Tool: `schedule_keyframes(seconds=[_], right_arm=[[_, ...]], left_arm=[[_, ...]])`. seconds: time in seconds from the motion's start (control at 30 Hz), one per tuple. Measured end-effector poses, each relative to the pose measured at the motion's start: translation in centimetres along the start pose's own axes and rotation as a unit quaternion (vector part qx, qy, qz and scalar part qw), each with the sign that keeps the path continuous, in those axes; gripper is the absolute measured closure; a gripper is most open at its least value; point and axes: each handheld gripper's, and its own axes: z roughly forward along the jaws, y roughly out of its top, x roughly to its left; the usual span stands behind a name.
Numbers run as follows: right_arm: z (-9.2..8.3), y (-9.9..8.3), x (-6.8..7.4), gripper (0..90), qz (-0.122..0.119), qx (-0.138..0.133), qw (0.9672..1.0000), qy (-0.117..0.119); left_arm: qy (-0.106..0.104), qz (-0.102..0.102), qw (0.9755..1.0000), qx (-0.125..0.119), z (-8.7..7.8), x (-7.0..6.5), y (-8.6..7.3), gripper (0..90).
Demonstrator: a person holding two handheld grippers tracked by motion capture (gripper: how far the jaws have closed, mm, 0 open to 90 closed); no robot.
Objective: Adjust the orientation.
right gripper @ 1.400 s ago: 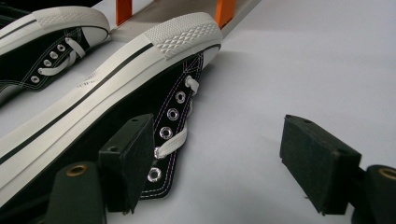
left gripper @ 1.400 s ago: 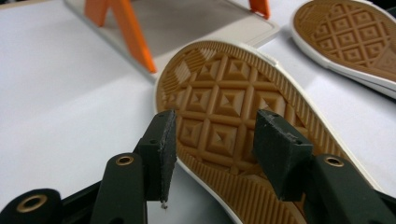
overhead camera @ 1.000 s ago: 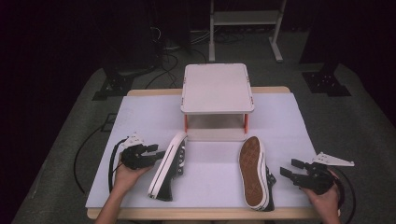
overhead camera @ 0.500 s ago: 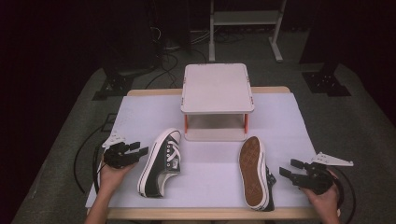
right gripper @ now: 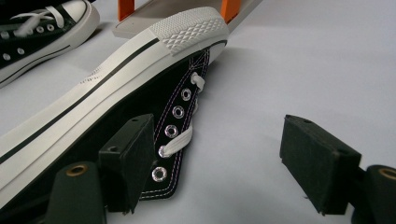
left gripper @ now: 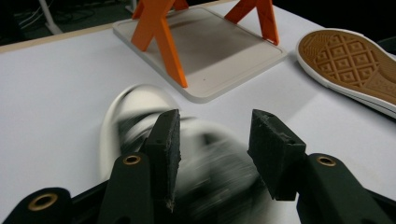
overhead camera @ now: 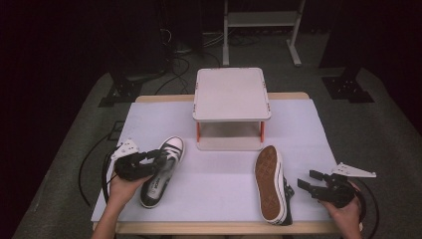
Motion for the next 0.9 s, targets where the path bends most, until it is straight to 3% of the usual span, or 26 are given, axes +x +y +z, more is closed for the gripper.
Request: schedule_keyframes(seconds=[0.53,0.67,0.9], right_arm=[[0.1,0.0,0.1,25.8,0.001,0.003,1.0000,0.002],[0.2,0.0,0.1,25.8,0.002,0.004,1.0000,0.003],[0.2,0.0,0.1,25.9,0.000,0.006,1.0000,0.004]], left_arm=[[0.005,-0.053,0.9979,0.038,0.4,0.6,-0.9,42.1],[0.013,-0.056,0.9967,0.057,0.8,0.4,-1.1,37.5],[0.037,-0.059,0.9937,0.087,1.5,0.3,-1.3,43.2]])
